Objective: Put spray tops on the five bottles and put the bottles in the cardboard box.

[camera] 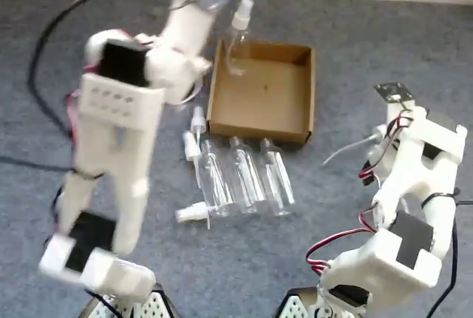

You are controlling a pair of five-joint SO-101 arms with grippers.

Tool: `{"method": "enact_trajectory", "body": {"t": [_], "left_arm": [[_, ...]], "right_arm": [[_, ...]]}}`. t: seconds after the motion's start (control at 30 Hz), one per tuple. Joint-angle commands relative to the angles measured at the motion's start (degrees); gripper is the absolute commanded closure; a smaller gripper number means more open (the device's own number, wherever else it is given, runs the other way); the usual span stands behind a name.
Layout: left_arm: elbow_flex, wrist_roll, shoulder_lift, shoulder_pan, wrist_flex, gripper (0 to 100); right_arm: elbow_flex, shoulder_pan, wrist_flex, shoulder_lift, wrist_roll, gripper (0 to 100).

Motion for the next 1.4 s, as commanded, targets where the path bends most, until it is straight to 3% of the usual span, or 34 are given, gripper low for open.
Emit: {"method": "enact_trajectory", "body": {"t": [0.0,0.17,0.43,0.6,0.87,1.07,1.37], "left_arm": [[15.08,0.09,-11.65,-7.87,-0.18,97],[35.65,0.18,-21.14,-15.78,-8.35,82],[62.29,0.44,-27.65,-17.27,-25.93,82],[65.45,0.44,-27.56,-17.45,-27.87,82],[68.35,0.44,-27.56,-17.45,-31.12,82],[68.62,0.44,-27.56,-17.27,-31.12,82],[68.62,0.44,-27.56,-17.27,-31.12,82]], "right_arm": [[-0.22,-1.27,0.13,-0.75,-4.04,87.7],[1.54,-2.24,0.13,-0.75,-10.46,84.3],[1.98,-2.33,1.01,-1.27,-17.49,84.1],[2.59,-3.91,0.04,-0.75,-17.76,83.5],[2.33,-4.79,0.04,-0.84,-17.41,66.0],[-3.03,-5.58,-0.04,-0.57,-19.43,66.0],[-25.63,-5.93,0.22,8.57,-38.95,84.1]]}}
